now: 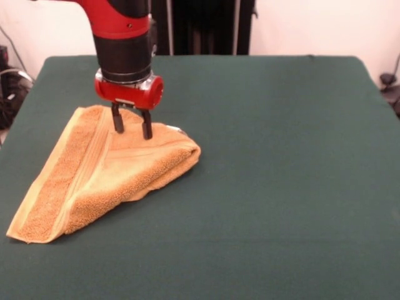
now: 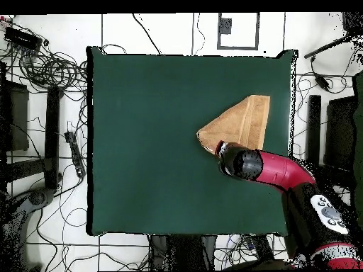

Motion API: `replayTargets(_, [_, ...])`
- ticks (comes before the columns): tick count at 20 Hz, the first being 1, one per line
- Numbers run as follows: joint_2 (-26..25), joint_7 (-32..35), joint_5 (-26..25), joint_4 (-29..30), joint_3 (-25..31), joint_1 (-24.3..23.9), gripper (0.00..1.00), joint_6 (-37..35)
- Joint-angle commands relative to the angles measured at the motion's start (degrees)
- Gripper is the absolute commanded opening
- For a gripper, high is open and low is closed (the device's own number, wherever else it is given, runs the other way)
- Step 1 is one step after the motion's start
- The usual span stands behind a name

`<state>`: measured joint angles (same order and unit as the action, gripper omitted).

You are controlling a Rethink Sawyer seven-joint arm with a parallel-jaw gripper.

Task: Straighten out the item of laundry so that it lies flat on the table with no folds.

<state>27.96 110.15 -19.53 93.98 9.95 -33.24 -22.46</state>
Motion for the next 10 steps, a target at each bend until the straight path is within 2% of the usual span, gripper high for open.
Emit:
replayTargets(1, [-2.71,-1.27,-2.53,0.68,-0.15,1.37,1.0,-6.28])
replayTargets(10, [-2.79,-1.22,-3.56,0.59,-1.83,2.12,1.0,-7.87])
